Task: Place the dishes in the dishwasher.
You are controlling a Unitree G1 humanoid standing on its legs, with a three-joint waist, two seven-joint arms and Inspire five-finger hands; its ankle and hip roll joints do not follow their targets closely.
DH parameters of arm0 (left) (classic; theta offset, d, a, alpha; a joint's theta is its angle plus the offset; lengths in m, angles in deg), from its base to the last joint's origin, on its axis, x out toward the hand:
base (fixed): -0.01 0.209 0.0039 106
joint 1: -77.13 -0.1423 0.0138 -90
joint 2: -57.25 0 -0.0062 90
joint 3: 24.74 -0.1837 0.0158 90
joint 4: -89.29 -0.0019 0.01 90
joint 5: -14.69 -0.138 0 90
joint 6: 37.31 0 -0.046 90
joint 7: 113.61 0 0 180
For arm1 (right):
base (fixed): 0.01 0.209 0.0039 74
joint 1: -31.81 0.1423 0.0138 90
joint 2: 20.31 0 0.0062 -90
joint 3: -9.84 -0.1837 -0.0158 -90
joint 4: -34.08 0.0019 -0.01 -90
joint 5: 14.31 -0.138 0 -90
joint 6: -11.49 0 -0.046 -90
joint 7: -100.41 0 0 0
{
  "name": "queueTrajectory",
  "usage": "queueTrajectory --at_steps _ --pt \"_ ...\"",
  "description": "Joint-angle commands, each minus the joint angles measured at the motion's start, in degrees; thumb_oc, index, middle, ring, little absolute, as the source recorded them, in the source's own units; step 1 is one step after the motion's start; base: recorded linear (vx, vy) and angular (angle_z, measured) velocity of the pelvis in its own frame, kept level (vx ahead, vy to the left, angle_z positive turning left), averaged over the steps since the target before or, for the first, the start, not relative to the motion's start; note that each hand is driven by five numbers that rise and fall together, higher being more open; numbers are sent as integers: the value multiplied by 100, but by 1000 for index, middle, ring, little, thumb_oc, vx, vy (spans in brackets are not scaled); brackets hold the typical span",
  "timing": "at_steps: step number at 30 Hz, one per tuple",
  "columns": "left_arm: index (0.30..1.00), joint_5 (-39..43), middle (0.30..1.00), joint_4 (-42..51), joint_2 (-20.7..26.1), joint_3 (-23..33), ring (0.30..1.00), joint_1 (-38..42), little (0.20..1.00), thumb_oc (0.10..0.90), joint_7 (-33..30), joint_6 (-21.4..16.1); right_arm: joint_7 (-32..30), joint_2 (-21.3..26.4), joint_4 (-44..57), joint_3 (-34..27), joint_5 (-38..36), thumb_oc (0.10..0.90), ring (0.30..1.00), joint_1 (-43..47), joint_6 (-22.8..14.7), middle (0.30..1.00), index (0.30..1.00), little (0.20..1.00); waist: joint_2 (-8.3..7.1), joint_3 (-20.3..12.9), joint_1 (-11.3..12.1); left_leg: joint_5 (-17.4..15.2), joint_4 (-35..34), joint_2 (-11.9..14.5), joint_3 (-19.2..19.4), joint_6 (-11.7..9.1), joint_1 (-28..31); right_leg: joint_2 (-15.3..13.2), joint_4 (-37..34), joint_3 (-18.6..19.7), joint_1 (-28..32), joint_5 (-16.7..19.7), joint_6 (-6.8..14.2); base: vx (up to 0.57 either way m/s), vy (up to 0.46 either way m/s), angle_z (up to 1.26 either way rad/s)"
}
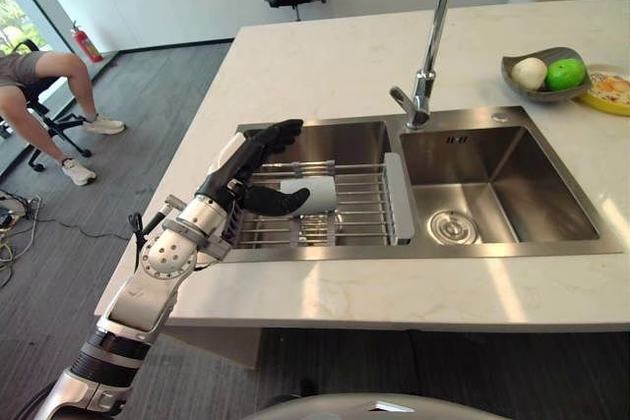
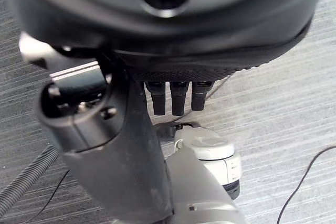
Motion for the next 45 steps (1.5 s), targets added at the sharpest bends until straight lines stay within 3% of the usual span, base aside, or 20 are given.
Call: queueTrajectory --at_steps 1,3,10,18,32,45 --pt "900 -533 900 239 143 189 900 1009 900 800 -30 -496 140 -388 -29 123 -107 800 900 286 -32 900 900 900 -207 269 -64 -317 57 -232 41 99 59 -13 103 -80 184 -140 97 0 0 0" --pt "900 -1165 900 162 273 -13 900 1215 900 800 -69 -513 121 -357 7 148 -107 800 900 261 -58 900 900 900 -212 264 -99 -343 57 -218 61 94 86 -4 103 -63 175 -142 103 16 -5 1" --pt "900 -2004 900 -121 478 -521 900 1618 900 800 -8 -531 100 -304 -37 131 -88 800 900 191 -72 900 900 900 -213 268 -184 -366 57 -194 118 88 103 17 103 19 130 -130 112 0 0 0" --pt "900 -3303 900 -671 712 -920 900 1913 900 800 -358 -561 15 -310 -48 102 -170 800 900 139 -100 900 900 900 -224 281 -270 -422 57 -159 210 72 131 54 103 111 57 -134 126 20 -9 -6" --pt "900 -4156 900 -1483 394 -985 900 1954 900 800 -601 -237 -90 -284 101 192 -183 800 900 227 -99 900 900 900 -252 267 -318 -482 57 -120 237 65 202 92 103 184 60 -181 96 9 -3 -2" --pt "900 -4041 900 -2661 -141 -1609 900 2287 900 800 144 270 -16 -136 134 225 -46 800 900 240 44 900 900 900 -224 317 -405 -515 57 -112 293 84 225 126 103 270 20 -178 85 1 0 -1"
